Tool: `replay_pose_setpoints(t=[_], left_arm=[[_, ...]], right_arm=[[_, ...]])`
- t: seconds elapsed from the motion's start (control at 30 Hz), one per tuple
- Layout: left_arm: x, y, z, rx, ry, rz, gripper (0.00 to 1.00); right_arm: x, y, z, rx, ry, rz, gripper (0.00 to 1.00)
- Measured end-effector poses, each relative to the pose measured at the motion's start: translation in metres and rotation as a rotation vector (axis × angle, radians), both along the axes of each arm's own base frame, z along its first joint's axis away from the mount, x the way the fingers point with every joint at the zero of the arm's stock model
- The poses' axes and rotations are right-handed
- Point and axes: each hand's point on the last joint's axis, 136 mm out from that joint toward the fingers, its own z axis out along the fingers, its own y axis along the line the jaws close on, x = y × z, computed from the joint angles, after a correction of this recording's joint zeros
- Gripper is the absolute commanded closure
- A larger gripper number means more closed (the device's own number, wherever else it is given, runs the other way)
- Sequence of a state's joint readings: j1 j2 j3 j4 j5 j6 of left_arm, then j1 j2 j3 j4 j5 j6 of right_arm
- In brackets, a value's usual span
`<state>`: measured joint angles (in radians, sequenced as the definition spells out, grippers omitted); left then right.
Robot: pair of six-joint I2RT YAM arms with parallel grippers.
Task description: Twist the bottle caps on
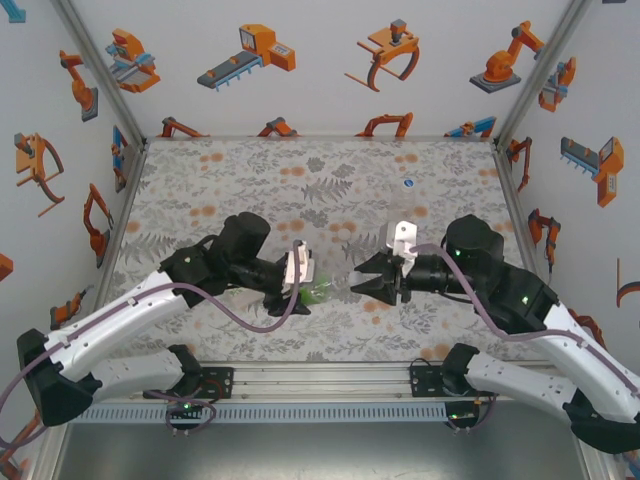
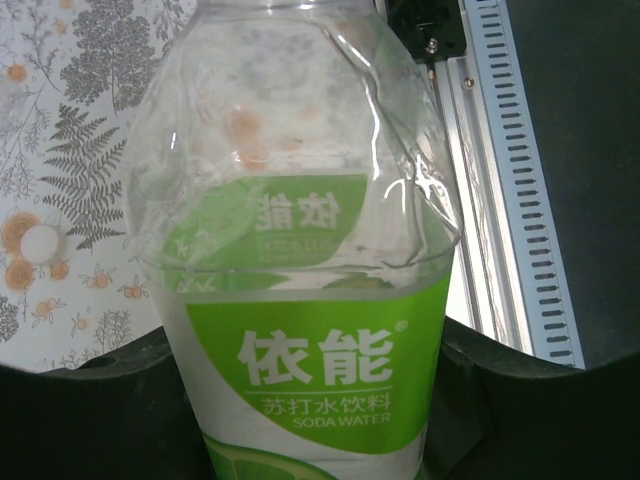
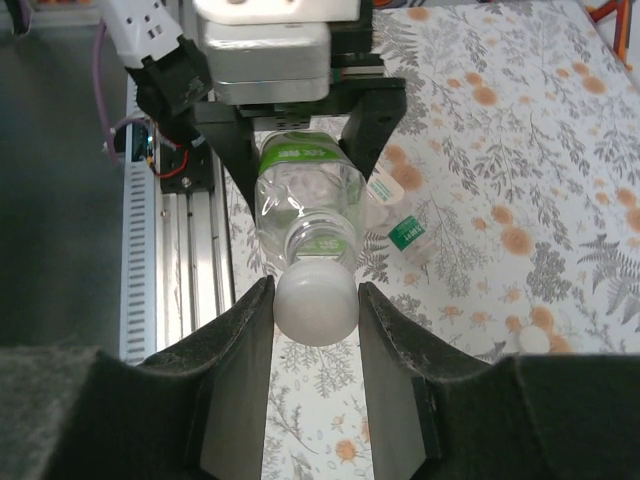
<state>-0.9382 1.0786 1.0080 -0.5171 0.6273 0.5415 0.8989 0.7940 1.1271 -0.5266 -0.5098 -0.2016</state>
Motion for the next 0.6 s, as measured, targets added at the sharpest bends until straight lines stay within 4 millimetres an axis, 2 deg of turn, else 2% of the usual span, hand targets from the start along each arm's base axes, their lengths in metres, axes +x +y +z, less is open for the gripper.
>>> replay_pose_setpoints(t=[0.33,0.6], left_arm=[[-0.010,-0.002,-0.003,0.021,0.010,-0.030,1.00],[-0.011,-0.005,0.003,0.019,0.003,-0.040,1.00]], right_arm=[[-0.018,0.002,-0.004,-0.006,-0.148,0.143,0.87],[-0.021,0.004,-0.009,-0.005,-0.194,0.180,0.86]])
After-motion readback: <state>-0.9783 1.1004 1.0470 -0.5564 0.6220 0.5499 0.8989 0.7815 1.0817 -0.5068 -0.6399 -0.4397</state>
